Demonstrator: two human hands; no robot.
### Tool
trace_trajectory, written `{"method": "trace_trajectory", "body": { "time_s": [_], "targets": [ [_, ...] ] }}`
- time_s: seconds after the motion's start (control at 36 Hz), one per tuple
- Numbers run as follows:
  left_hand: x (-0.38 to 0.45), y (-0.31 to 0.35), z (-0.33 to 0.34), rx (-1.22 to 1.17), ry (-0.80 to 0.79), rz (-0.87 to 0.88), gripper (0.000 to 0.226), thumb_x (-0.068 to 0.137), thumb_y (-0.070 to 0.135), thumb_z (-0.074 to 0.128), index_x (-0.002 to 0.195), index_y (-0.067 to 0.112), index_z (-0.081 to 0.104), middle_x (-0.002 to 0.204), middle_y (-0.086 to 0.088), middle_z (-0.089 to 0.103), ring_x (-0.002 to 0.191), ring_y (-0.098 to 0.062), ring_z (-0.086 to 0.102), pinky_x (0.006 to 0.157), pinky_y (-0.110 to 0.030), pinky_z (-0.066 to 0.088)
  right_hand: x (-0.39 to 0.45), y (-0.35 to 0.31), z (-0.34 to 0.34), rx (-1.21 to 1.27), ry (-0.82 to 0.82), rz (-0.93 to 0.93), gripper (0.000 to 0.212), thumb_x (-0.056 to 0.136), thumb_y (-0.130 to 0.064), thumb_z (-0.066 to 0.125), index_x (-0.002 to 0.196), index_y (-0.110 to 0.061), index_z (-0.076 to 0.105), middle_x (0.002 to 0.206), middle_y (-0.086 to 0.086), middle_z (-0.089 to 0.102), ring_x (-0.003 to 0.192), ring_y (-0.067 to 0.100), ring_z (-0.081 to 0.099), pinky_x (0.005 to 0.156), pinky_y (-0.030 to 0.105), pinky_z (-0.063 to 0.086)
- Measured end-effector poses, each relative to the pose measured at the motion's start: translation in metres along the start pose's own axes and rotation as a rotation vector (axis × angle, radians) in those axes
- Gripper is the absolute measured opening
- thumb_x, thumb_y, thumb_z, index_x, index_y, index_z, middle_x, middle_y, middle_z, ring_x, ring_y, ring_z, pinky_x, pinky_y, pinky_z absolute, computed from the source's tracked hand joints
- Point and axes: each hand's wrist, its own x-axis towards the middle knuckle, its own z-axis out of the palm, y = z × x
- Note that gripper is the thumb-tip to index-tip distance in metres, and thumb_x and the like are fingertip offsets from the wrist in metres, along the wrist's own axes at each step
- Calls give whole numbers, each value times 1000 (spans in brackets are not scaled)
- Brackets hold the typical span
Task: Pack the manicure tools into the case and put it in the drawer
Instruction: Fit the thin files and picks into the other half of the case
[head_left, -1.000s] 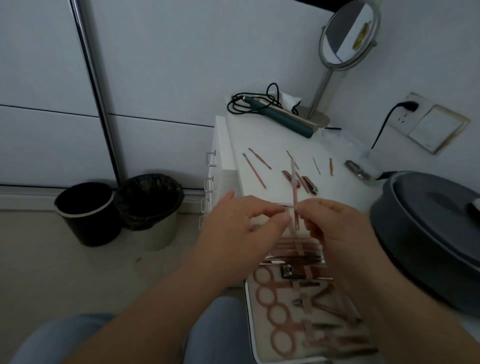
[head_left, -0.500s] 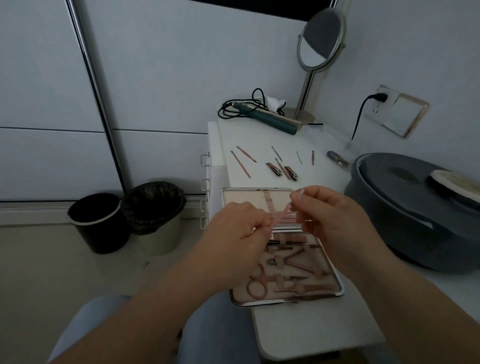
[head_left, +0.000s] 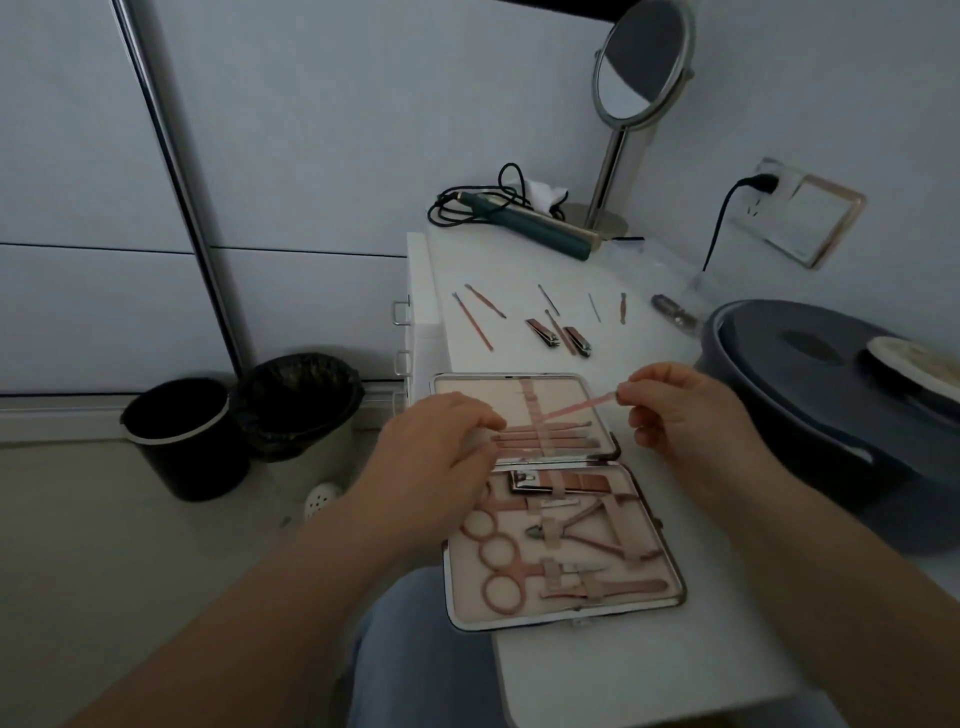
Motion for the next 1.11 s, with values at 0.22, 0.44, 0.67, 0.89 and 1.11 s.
{"method": "trace_trajectory", "body": {
  "time_s": [0.22,0.44,0.67,0.89,1.11],
  "targets": [
    [4,-10,5,-2,2,34,29,88,16,50,117,20,57,109,16,43,106,3,32,85,9,9,11,15,-4,-107,106,-15,13,81,-9,61,70,-15,56,51,0,54,45,10,47,49,23,42],
    [3,-12,7,0,6,39,30,88,19,50,118,21,56,110,18,44,102,9,30,89,-4,19,11,16,1,-190,46,-65,7,81,-4,62,83,-9,57,60,3,53,34,-3,45,37,10,38],
    [3,-16,7,-4,20,41,31,88,22,51,119,24,55,110,19,43,105,8,31,89,2,17,15,15,2,-286,18,-67,13,79,-5,65,73,-14,59,59,1,55,41,2,48,40,15,41],
    [1,-15,6,-11,40,39,32,88,21,52,120,22,55,108,17,43,106,5,32,87,4,14,19,15,4,-319,-69,-74,13,78,-1,66,74,-12,60,60,4,59,37,-4,50,37,9,39],
    [3,-12,5,-10,28,65,32,88,20,51,119,21,55,107,16,43,101,5,30,89,-7,20,22,9,0,-408,-126,-50,5,79,-5,67,83,-8,66,63,2,63,47,5,53,39,9,41]
  ]
}}
